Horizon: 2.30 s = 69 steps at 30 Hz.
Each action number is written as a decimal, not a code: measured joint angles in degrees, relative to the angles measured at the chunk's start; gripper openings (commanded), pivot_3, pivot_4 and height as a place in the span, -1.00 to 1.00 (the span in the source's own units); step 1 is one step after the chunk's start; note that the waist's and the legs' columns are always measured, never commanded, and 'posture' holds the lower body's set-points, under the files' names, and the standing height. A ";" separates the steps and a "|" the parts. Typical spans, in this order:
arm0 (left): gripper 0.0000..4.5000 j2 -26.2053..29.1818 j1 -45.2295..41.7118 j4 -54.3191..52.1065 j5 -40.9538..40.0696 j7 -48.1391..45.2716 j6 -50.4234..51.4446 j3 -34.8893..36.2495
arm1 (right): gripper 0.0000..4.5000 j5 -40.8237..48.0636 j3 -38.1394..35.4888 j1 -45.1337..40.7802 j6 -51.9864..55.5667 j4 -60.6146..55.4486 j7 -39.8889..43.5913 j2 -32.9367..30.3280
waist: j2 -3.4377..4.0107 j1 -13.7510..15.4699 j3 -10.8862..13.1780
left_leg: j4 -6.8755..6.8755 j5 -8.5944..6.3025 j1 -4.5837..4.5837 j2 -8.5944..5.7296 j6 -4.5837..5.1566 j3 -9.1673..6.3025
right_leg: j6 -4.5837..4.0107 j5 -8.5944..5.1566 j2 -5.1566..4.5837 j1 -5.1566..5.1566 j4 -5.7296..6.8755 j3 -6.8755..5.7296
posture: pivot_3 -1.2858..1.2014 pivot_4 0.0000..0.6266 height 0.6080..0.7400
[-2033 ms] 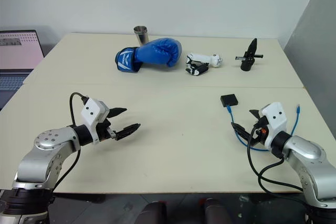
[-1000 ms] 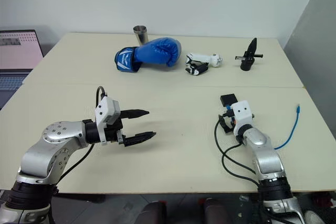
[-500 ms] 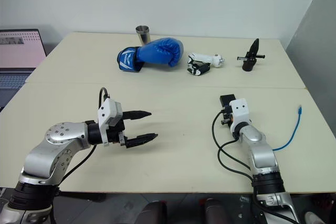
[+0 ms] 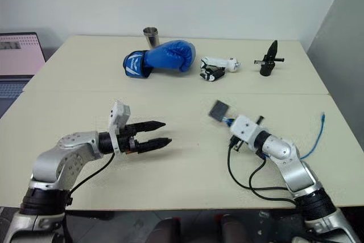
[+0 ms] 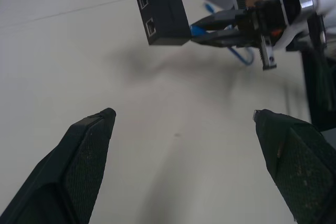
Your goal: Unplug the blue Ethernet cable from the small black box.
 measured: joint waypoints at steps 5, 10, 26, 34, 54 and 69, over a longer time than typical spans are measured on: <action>1.00 0.25 -3.57 1.81 -4.58 -0.92 6.83 0.99 | -0.95 -0.66 1.93 -5.16 -11.25 2.64 5.43 -0.44 | -0.01 0.09 0.01 | 0.02 0.00 -0.02 -0.02 -0.01 0.00 | -0.09 0.05 -0.05 0.03 0.00 0.01 | 0.03 -0.52 1.00; 1.00 -0.33 -4.82 1.24 -7.60 -0.40 10.73 1.55 | -0.95 -0.66 2.36 -8.99 -15.33 4.60 7.78 1.76 | -0.01 0.20 0.01 | 0.02 0.01 0.01 -0.02 -0.02 -0.03 | -0.29 0.16 -0.06 0.07 0.01 -0.01 | 0.03 -0.52 1.00; 0.29 -1.90 -5.79 0.09 -10.16 1.65 13.25 1.92 | -0.95 -2.05 3.34 -11.36 -19.08 4.87 9.89 4.40 | -0.01 0.62 0.01 | 0.04 0.01 0.01 -0.03 -0.03 -0.05 | -0.31 0.17 -0.08 0.09 0.01 -0.03 | 0.03 -0.52 1.00; -0.48 -2.02 -6.08 0.11 -11.52 0.52 14.25 1.93 | -0.95 -3.47 3.33 -11.71 -20.84 6.04 9.40 4.60 | -0.01 0.61 0.01 | 0.04 0.01 0.02 -0.03 -0.03 -0.05 | -0.31 0.18 -0.08 0.09 0.01 -0.02 | 0.03 -0.52 1.00; -0.64 -0.84 -7.79 3.15 -9.21 -4.40 13.04 -1.03 | 0.09 3.08 2.68 -9.55 -16.03 -0.04 14.91 0.89 | -0.01 0.71 0.01 | 0.05 0.01 0.02 -0.03 -0.03 -0.06 | -0.32 0.18 -0.09 0.11 0.01 -0.04 | 0.03 -0.52 1.00; -0.64 2.06 -12.04 7.03 -2.45 -17.39 5.51 -6.70 | 0.09 44.41 -5.88 -6.73 49.12 -15.98 10.13 5.76 | -0.01 0.66 0.01 | 0.04 0.00 0.00 -0.03 0.00 -0.11 | -0.31 0.16 -0.07 0.11 0.00 -0.09 | 0.03 -0.52 1.00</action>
